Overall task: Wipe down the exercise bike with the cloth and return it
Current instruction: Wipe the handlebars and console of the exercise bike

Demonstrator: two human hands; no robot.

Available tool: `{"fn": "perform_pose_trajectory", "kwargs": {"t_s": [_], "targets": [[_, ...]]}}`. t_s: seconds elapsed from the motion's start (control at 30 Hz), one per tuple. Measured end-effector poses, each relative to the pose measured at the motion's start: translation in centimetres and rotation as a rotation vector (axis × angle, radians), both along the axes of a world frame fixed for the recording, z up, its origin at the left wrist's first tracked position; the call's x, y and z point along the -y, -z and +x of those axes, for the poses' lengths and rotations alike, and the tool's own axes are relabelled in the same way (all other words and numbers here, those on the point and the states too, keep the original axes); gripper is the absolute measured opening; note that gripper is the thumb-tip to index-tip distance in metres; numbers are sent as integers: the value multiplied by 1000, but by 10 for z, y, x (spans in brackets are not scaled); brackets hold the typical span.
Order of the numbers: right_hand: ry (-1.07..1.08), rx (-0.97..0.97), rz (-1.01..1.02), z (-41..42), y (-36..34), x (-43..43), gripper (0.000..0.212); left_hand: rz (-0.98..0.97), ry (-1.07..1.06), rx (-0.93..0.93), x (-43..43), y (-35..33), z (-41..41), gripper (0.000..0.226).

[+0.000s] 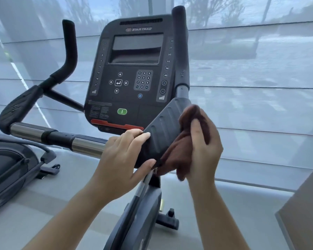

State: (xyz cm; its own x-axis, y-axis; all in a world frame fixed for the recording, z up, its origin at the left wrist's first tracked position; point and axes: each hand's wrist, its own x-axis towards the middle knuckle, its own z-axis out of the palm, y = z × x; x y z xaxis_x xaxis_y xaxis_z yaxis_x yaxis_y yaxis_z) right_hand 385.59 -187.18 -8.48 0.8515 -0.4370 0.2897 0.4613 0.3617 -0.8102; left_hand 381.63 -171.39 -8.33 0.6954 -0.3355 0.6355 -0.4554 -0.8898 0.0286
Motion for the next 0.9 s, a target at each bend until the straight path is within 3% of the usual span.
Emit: {"fn": "perform_pose_trajectory", "kwargs": {"t_s": [0.1,0.3,0.43,0.6,0.73,0.83,0.9], "targets": [[-135,-66,-40,41,-32,23,22,-19,1,7,1,0,0,49],[-68,-37,99,3,0,-1,19,-99,7,8,2,0,0,55],[6,-23,59,3,-1,-1,15,-108,3,-11,3,-1,-1,61],[-95,-74,-19,36,-29,22,21,-112,3,-28,3,-2,-4,58],[12,-59,101,3,-3,-5,19,-164,27,-69,2,-4,-6,51],[98,-53,131,-25,15,-31,29,-142,100,-128,-7,-5,-6,51],[169,-29,172,-21,10,-29,22,-138,135,-152,-19,-8,-5,53]]}}
